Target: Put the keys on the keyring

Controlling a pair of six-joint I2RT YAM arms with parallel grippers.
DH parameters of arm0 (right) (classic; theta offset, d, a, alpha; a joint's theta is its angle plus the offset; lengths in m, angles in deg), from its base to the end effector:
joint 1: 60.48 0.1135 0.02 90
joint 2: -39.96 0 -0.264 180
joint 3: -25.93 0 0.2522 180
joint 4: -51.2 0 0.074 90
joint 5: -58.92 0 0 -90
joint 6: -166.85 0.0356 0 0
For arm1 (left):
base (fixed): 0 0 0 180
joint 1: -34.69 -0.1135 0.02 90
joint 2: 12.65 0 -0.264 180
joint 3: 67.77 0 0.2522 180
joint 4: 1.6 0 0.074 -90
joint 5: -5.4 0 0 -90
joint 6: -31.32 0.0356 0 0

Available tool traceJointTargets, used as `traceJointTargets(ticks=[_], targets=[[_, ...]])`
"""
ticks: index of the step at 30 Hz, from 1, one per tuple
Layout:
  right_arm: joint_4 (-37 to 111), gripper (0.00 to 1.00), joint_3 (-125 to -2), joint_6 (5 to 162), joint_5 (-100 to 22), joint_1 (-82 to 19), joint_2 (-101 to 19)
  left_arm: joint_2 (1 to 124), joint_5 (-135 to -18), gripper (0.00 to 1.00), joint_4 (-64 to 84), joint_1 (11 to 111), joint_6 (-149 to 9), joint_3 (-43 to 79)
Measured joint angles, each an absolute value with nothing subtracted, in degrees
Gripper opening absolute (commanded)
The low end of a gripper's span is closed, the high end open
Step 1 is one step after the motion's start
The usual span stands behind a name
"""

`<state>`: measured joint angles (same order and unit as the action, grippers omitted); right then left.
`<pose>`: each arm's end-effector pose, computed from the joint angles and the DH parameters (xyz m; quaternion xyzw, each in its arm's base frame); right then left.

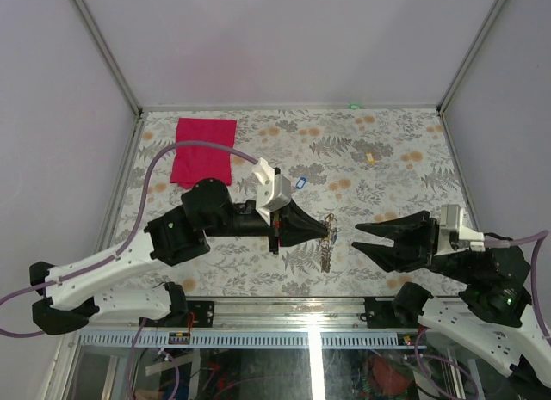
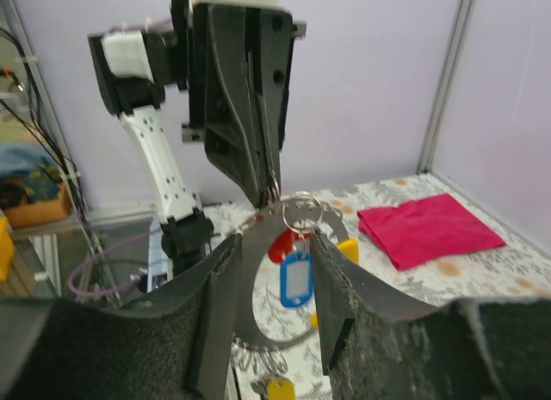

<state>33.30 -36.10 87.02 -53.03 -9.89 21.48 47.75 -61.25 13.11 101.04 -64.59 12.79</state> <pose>0.0207 0.0462 0.4173 -0.3318 0.4349 0.5077 0.6656 0.0804 -0.2187 0.4401 0.4610 0.4939 -0.5372 0.5050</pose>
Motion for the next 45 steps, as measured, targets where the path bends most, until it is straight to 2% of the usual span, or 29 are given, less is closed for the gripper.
traceJointTargets(ticks=[12, 24, 36, 45], targets=[[18.6, 0.42, -40.4, 75.1, -56.2, -9.9, 17.2, 56.1, -64.4, 0.00, 43.7, 101.8, -55.5, 30.9], [18.9, 0.42, -42.0, 74.3, -62.4, -9.9, 10.6, 64.8, -74.2, 0.00, 65.9, 108.5, -49.3, 47.3], [24.3, 0.38, -39.7, 75.8, -67.7, -9.9, 7.9, 70.0, -81.5, 0.00, 76.9, 112.6, -48.7, 54.7], [27.2, 0.37, -38.0, 77.1, -70.4, -9.9, 5.9, 70.7, -83.6, 0.00, 79.1, 113.0, -48.7, 56.9]])
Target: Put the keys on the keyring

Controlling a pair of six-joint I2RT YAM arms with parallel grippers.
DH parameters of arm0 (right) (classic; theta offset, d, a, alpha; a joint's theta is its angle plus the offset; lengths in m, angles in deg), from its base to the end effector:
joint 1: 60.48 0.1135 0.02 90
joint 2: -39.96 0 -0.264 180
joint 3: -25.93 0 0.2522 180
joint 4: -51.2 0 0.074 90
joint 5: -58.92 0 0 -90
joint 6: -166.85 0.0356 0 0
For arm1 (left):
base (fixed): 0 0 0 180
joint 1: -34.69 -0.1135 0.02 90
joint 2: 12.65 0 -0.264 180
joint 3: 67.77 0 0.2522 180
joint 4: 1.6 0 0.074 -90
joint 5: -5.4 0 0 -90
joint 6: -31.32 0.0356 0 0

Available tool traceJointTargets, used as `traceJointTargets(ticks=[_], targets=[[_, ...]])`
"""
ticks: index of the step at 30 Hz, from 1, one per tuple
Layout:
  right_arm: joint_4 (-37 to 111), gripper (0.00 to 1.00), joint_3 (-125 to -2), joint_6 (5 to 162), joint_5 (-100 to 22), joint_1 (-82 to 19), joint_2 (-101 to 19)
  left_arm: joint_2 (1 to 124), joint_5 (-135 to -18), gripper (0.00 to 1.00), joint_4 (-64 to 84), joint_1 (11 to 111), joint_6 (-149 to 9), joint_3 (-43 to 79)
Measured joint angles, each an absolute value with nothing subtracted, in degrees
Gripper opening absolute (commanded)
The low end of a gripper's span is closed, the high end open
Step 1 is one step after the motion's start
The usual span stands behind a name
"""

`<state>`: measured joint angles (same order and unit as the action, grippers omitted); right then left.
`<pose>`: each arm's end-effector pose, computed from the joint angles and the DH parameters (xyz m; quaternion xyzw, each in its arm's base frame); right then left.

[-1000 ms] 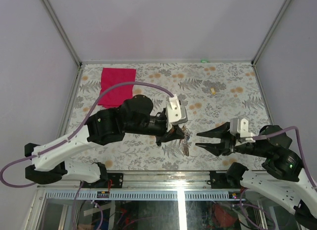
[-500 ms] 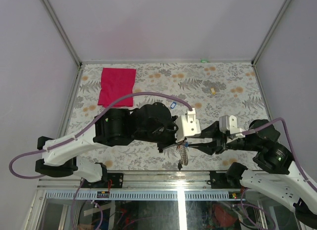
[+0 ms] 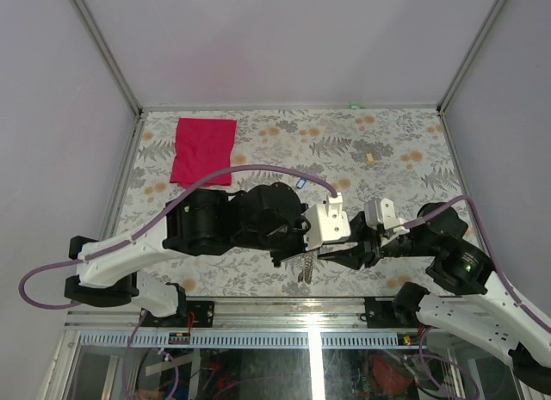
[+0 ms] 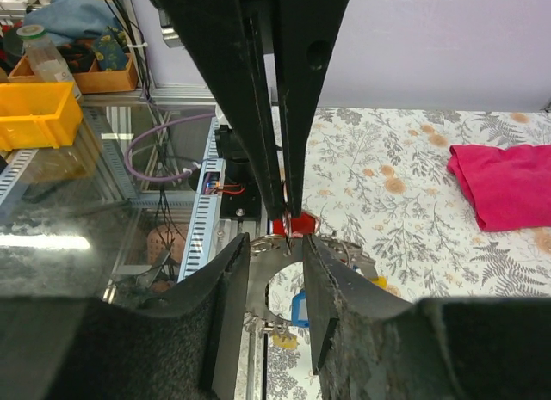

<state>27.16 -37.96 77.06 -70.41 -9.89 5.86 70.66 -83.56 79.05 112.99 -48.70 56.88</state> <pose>0.0596 0.1080 0.3970 -0.4947 0.4653 0.5035 0.5341 0.0528 -0.2581 0.4729 0.6321 0.6458 -0.2471 0.3496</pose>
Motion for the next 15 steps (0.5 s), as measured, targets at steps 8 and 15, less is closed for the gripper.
traceJointTargets(ticks=[8, 15], targets=[[29.5, 0.25, -37.4, 77.5, -71.2, -9.9, 4.9, 71.4, -83.7, 0.00, 79.6, 113.5, -48.7, 56.9], [30.1, 0.22, -37.1, 77.7, -71.2, -9.9, 4.3, 71.4, -83.8, 0.00, 79.7, 113.5, -48.7, 56.9]])
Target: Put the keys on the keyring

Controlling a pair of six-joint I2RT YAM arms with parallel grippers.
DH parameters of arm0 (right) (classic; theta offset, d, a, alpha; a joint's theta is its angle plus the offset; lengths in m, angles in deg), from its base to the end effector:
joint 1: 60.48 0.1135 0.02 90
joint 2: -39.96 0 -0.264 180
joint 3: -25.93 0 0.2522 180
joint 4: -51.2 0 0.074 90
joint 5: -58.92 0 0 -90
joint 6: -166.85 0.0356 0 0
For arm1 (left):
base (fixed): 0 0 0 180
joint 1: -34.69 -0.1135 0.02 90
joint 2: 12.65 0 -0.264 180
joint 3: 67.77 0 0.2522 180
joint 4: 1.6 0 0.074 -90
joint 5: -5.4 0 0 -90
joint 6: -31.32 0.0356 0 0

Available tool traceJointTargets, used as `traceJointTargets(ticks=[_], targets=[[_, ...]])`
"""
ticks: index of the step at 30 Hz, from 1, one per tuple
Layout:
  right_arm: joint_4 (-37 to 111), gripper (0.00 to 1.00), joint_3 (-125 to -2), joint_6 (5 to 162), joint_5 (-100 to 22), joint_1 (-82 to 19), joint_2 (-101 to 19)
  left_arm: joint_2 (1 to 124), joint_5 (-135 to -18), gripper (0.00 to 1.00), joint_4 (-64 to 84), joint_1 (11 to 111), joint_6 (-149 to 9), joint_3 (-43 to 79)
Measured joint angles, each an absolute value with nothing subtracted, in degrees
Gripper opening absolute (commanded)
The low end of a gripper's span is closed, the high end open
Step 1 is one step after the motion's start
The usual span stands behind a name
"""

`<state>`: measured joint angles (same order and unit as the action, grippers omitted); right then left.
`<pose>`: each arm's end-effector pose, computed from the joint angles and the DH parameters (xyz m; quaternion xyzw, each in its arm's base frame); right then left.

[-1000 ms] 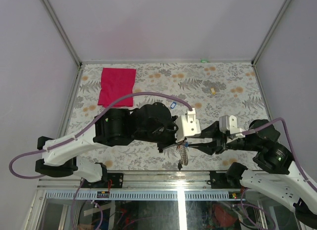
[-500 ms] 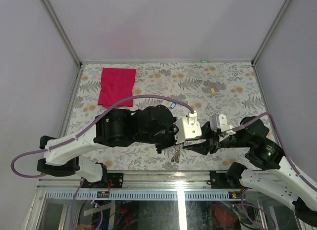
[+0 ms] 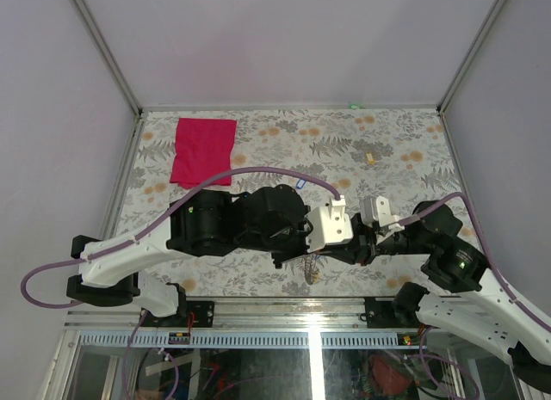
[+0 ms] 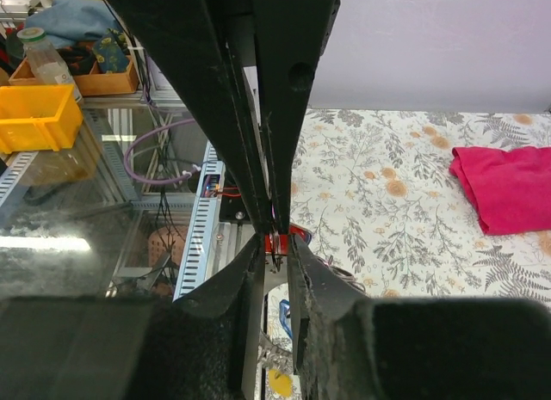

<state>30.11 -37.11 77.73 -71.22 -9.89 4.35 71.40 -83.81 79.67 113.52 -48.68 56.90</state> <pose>0.0647 0.1149 0.3946 -0.4953 0.4609 0.5101 0.5311 0.0513 -0.2622 0.4689 0.6380 0.6470 -0.2411 0.3409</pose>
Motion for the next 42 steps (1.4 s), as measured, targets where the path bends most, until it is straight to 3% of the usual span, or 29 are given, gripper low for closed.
traceJointTargets(ticks=[5, 11, 21, 33, 42], targets=[[30.1, 0.22, -37.0, 77.7, -71.2, -9.9, 3.9, 71.5, -83.8, 0.00, 79.9, 113.5, -48.7, 57.1], [30.1, 0.00, -37.0, 77.6, -71.3, -9.9, 3.9, 71.8, -84.2, 0.00, 80.0, 113.8, -48.7, 57.5], [29.2, 0.00, -37.0, 78.5, -70.8, -9.9, 4.8, 68.2, -84.3, 0.25, 75.6, 113.9, -48.7, 53.9], [31.7, 0.00, -37.0, 81.8, -71.2, -9.9, 8.2, 52.1, -82.1, 0.32, 55.6, 114.1, -51.3, 35.5], [34.3, 0.00, -37.0, 83.5, -71.1, -9.9, 8.5, 50.4, -80.2, 0.33, 46.3, 114.1, -52.9, 30.4]])
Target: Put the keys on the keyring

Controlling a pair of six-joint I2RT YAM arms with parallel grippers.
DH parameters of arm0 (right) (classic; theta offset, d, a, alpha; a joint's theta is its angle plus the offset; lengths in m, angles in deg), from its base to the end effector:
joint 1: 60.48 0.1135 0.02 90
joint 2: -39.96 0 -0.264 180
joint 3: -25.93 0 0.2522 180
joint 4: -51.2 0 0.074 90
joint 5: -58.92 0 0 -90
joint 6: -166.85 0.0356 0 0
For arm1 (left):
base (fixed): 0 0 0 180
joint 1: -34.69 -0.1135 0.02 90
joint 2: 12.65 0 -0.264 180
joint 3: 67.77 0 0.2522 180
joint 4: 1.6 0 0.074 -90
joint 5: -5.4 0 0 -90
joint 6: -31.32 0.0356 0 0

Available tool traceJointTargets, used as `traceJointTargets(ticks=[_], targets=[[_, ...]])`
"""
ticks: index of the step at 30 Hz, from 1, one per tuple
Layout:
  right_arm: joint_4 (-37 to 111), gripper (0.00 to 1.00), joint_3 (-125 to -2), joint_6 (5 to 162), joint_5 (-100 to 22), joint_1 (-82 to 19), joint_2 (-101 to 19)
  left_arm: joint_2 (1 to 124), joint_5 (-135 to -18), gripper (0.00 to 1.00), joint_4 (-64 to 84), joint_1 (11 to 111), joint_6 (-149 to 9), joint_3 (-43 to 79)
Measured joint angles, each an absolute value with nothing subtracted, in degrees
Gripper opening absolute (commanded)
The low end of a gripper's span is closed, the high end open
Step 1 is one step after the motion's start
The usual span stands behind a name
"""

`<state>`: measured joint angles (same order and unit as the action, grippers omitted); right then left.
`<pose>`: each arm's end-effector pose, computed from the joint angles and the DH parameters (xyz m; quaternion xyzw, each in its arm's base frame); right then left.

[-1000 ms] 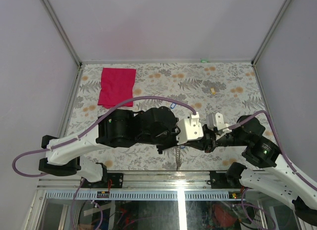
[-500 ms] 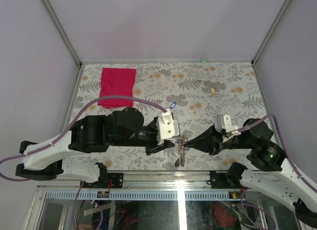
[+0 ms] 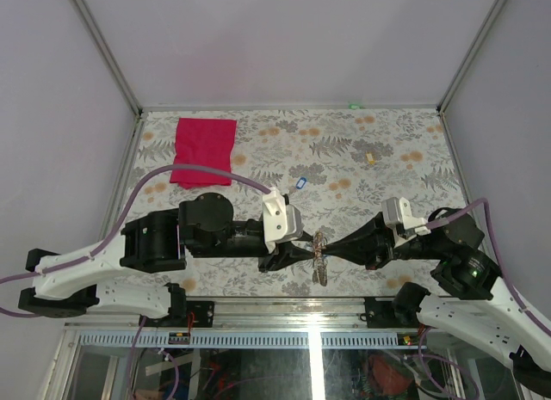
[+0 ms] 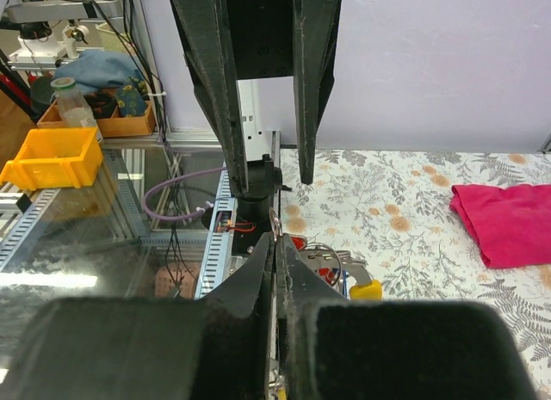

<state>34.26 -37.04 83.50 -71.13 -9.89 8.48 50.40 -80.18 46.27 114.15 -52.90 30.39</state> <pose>0.0508 0.0979 0.4085 -0.4663 0.4318 0.5399 0.5520 0.0363 -0.2104 0.4697 0.5464 0.5582 -0.3981 0.4811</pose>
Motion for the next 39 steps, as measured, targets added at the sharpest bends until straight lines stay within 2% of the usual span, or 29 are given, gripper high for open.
traceJointTargets(ticks=[10, 16, 23, 39], targets=[[34.3, 0.00, -37.1, 84.0, -70.9, -9.9, 8.6, 51.5, -79.3, 0.29, 44.8, 114.1, -53.2, 30.4], [34.4, 0.00, -37.9, 84.0, -70.8, -9.9, 8.7, 52.2, -79.0, 0.22, 44.9, 114.1, -53.4, 30.4], [34.3, 0.00, -38.7, 84.0, -70.6, -9.9, 9.4, 52.4, -79.0, 0.01, 44.9, 114.1, -53.5, 30.4], [36.5, 0.00, -39.3, 86.1, -69.0, -9.9, 11.5, 52.3, -78.5, 0.00, 41.9, 114.2, -53.6, 30.4]])
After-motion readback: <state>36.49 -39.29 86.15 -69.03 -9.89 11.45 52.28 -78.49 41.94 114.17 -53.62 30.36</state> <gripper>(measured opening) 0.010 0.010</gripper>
